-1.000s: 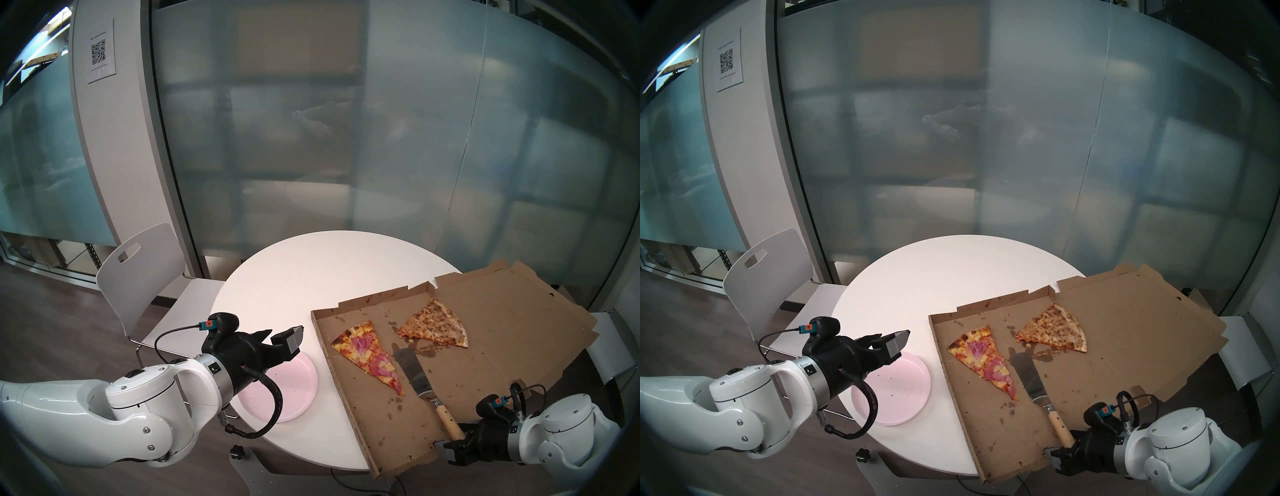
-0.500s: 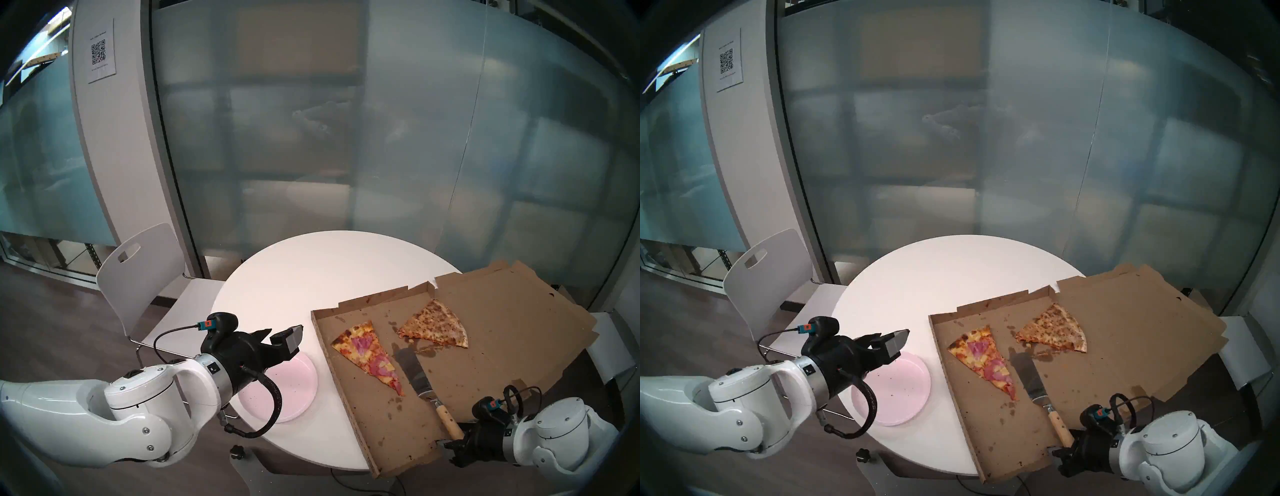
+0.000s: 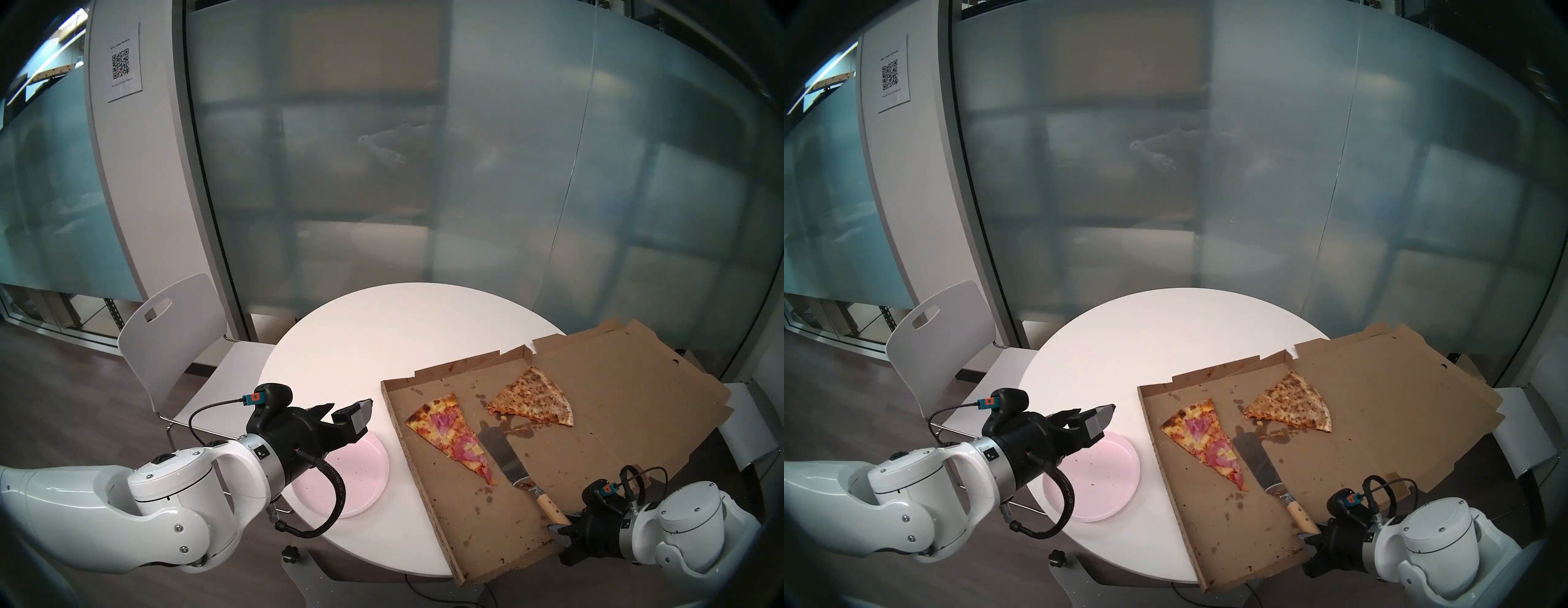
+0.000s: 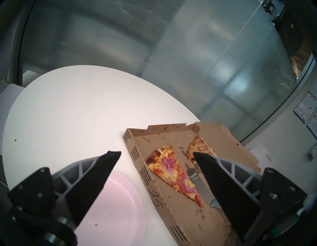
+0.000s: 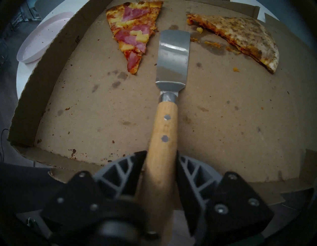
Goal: Put pizza slice onto the plate
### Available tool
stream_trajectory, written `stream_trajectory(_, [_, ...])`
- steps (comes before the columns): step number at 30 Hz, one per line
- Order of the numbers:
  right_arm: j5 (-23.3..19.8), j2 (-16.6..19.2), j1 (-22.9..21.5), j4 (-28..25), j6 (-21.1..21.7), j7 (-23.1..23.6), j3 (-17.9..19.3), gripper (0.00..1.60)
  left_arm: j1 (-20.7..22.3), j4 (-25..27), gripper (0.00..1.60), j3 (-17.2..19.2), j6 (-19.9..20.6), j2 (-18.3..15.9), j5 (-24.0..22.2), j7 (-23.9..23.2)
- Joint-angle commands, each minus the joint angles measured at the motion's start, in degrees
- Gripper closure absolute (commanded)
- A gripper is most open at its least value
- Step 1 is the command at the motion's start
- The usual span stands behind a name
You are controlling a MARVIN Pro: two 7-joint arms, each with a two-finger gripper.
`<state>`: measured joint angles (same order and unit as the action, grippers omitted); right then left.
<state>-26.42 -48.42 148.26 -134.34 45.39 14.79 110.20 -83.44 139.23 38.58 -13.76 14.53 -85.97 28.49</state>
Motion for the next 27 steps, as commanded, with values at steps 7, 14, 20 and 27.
stream_trajectory(7, [0.12,-0.01,0.60,-1.13,-1.16,0.85,0.60,1.60,0.14,0.77,0.00,0.36,-0.87,-0.27,-0.49,-0.40])
stream_trajectory(14, [-0.37,-0.09,1.81,-2.94,-0.51,2.00,4.20,1.60,0.25,0.77,0.00,0.38,-0.98,-0.33,-0.68,-0.45])
stream_trajectory(20, [-1.53,-0.50,2.77,-4.07,-0.73,4.09,7.84,1.60,0.22,0.77,0.00,0.13,-0.95,0.00,-0.75,-0.09])
stream_trajectory(27, [-2.31,0.36,3.52,-2.27,-1.18,7.09,10.61,1.60,-0.08,0.77,0.00,-0.76,-0.63,0.76,-0.18,1.19])
